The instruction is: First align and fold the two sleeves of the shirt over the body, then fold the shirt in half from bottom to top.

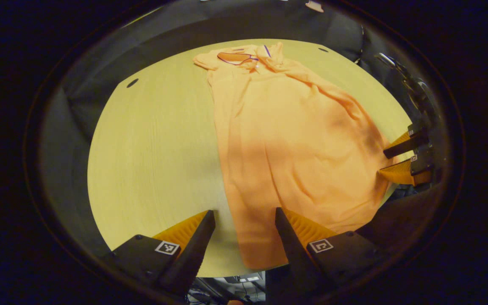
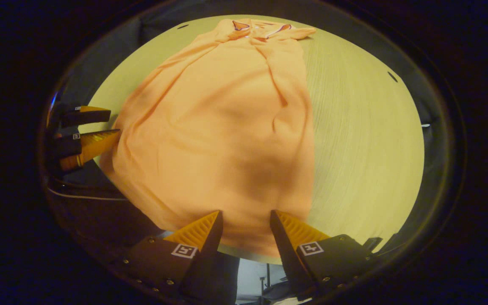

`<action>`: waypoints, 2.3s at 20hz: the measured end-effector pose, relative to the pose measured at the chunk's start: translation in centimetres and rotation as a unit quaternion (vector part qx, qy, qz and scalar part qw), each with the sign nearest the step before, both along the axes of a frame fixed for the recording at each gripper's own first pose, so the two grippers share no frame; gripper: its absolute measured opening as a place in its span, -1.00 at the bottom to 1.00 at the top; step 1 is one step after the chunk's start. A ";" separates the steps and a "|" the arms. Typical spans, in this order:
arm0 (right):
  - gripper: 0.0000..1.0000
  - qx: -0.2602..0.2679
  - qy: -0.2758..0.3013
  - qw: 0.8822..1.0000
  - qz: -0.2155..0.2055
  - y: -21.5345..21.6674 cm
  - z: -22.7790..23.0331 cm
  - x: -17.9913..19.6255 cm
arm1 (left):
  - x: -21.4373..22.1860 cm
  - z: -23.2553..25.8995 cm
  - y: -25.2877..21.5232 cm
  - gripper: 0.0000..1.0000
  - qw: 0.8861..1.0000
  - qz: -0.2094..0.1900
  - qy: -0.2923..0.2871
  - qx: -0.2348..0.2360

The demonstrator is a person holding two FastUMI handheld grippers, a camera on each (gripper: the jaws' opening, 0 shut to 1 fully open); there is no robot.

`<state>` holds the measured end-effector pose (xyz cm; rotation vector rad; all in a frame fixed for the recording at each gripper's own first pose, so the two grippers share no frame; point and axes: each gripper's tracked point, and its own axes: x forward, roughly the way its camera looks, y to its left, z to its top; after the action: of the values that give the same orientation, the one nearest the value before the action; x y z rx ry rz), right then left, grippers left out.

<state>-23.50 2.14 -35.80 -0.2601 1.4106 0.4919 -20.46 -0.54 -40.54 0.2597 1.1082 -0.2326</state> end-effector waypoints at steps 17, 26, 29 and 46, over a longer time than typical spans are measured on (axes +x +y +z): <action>0.68 -0.072 0.074 0.994 0.022 0.1 -0.3 0.4 | 0.6 -1.2 -2.1 0.52 0.997 -0.033 0.065 0.012; -0.93 -0.052 0.063 0.997 -0.011 0.9 -0.3 1.1 | 0.9 -0.9 -2.4 -0.87 0.998 -0.030 0.060 0.001; -0.93 -0.053 0.048 0.997 -0.006 0.9 -0.1 1.3 | 1.8 -0.5 -2.6 -0.87 0.999 -0.030 0.030 -0.008; -0.99 0.018 -0.018 0.994 -0.104 1.4 4.8 6.5 | 7.2 6.1 -1.7 -0.88 0.997 0.035 -0.041 -0.061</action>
<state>-16.99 3.53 -31.01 -0.0903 1.3749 0.3388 -13.22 -2.26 -34.48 0.1214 1.0157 -0.2248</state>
